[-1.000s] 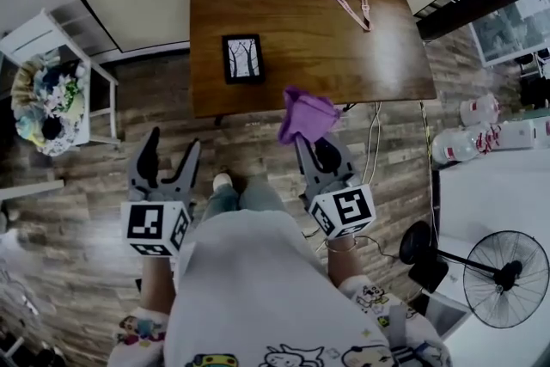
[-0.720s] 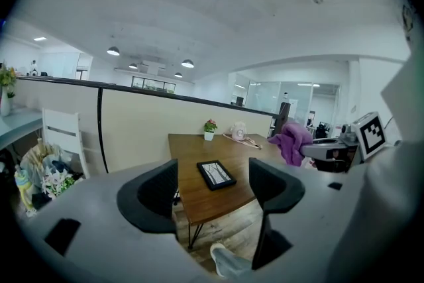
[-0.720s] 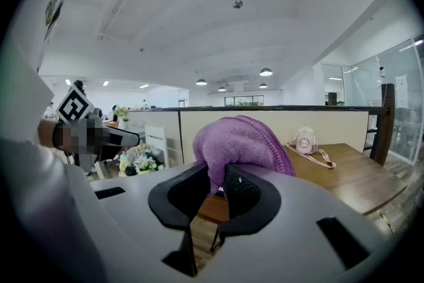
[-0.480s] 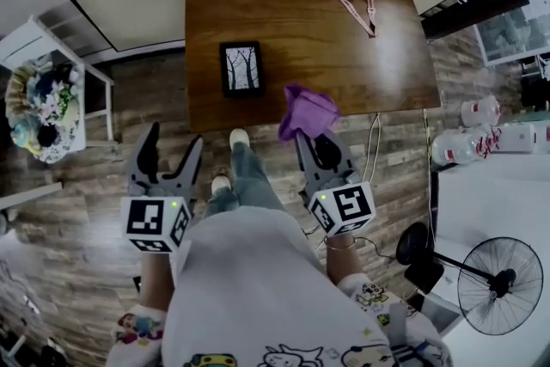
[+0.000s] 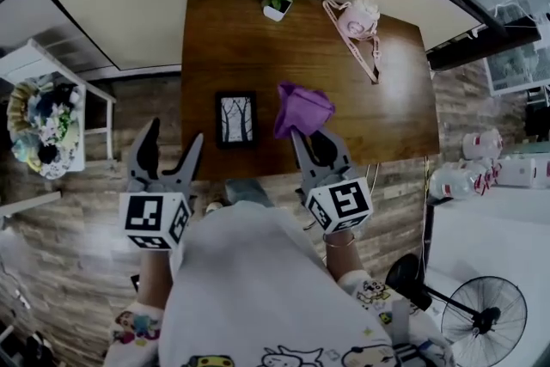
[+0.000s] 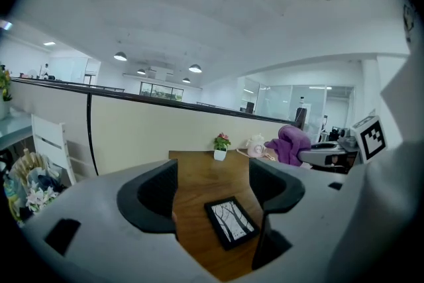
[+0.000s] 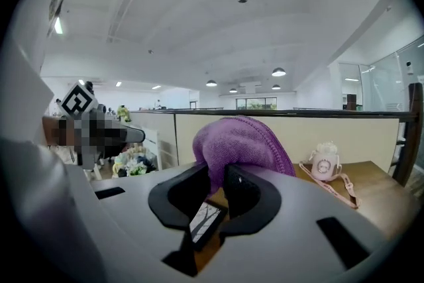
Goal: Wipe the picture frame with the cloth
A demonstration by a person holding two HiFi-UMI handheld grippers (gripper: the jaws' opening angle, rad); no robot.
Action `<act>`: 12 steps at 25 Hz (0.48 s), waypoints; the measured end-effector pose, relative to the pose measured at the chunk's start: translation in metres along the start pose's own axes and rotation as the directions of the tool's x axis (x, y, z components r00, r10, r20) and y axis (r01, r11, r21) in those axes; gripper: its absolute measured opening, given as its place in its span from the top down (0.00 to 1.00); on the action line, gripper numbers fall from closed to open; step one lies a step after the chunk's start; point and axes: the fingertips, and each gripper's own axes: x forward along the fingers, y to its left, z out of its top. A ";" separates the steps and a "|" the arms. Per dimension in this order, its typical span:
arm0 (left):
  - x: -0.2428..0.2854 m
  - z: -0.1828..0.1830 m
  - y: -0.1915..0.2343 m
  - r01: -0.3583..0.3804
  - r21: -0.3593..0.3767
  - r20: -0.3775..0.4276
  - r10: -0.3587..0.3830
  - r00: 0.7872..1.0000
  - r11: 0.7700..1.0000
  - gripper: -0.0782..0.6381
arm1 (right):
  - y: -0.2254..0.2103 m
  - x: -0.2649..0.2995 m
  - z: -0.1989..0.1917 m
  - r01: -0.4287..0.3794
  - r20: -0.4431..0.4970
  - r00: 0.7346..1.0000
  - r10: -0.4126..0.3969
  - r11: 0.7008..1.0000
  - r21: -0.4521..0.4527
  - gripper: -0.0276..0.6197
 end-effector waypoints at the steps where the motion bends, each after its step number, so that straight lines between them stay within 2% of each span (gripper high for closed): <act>1: 0.008 0.004 0.001 -0.007 -0.003 0.002 0.007 1.000 1.000 0.46 | -0.006 0.007 0.004 -0.009 0.004 1.000 0.009 1.000 -0.004 0.88; 6: 0.043 0.020 0.007 -0.046 -0.020 0.013 0.046 0.999 0.999 0.46 | -0.032 0.037 0.015 -0.049 0.013 0.999 0.049 0.999 -0.013 0.88; 12: 0.068 0.021 0.016 -0.069 -0.028 -0.006 0.069 0.998 0.997 0.46 | -0.044 0.062 0.014 -0.083 0.005 0.997 0.083 0.997 -0.009 0.88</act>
